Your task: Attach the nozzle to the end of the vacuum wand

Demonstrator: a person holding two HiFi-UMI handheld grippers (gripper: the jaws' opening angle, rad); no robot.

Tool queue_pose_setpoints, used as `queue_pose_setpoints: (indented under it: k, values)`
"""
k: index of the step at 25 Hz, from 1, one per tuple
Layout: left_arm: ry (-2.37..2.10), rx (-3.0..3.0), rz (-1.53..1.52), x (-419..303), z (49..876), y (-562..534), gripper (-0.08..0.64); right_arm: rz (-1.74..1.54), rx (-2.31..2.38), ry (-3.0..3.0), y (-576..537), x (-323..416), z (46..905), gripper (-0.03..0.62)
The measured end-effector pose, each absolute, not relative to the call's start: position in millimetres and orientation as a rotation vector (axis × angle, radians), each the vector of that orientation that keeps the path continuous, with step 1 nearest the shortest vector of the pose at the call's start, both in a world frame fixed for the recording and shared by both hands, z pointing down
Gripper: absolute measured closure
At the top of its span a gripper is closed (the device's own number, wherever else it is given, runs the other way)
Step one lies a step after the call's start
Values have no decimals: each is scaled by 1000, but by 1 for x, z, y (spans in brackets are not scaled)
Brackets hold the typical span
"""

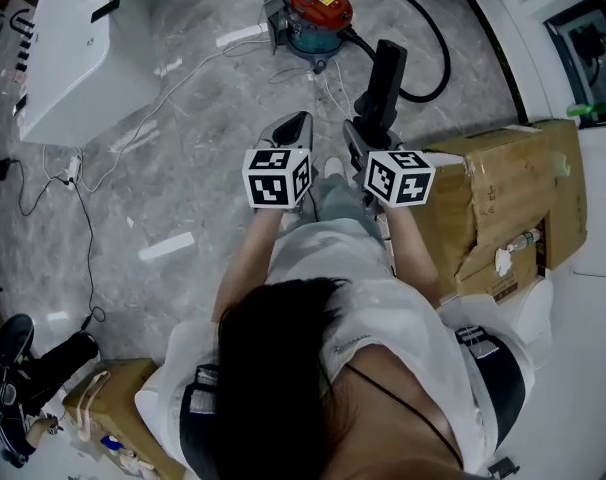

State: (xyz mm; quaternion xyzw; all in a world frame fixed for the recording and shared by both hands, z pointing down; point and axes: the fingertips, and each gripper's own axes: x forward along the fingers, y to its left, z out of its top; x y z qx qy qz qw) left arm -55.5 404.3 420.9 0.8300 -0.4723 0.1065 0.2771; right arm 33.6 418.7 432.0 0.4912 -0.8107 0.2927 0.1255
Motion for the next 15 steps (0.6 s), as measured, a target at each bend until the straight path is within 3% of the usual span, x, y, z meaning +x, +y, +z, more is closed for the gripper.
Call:
queue_pose_setpoints:
  k: [15]
  values:
    - [-1261, 2193, 277, -3, 422, 309, 557, 807, 1425, -2323, 313, 97, 440, 505]
